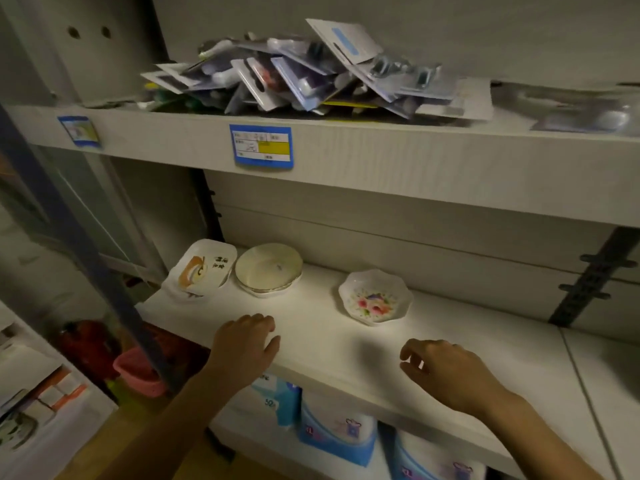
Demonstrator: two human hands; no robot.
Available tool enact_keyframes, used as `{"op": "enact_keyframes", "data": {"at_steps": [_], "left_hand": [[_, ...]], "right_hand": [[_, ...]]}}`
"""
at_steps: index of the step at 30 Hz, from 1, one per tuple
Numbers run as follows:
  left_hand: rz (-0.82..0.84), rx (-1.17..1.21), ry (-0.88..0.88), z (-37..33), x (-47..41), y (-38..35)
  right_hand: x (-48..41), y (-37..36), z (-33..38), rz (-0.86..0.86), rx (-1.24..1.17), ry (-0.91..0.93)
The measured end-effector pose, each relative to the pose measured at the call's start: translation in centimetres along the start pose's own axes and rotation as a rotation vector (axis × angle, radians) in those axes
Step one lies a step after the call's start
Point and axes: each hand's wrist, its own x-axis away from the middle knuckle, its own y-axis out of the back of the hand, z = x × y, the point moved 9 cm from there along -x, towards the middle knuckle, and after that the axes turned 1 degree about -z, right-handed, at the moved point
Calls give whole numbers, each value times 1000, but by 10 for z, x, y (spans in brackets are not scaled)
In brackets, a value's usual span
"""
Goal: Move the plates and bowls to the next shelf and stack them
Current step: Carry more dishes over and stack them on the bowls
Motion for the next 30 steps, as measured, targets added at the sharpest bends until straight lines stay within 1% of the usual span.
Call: {"op": "enact_keyframes", "data": {"at_steps": [4, 7, 12, 14, 17, 19, 22, 26, 30], "left_hand": [[23, 63, -28, 36, -31, -14], [81, 155, 4, 65, -52, -23], [109, 225, -3, 97, -77, -30], [130, 231, -7, 105, -81, -33], [164, 232, 18, 114, -84, -39], [184, 239, 37, 118, -85, -42], [189, 230, 43, 123, -85, -44], [212, 237, 100, 132, -83, -48], [258, 342, 255, 146, -88, -61]], "right_hand": [[-32, -11, 2, 4, -31, -155], [-56, -22, -7, -31, -73, -351], [-90, -52, -32, -68, -216, -685], [-98, -68, -43, -64, -404, -830], [-108, -97, -51, -123, -884, -990], [-116, -106, -49, -180, -1097, -1021], [-126, -117, -49, -251, -1235, -1023], [-128, -118, -46, -321, -1295, -1023], [-123, -104, -30, -346, -1291, -957]]}}
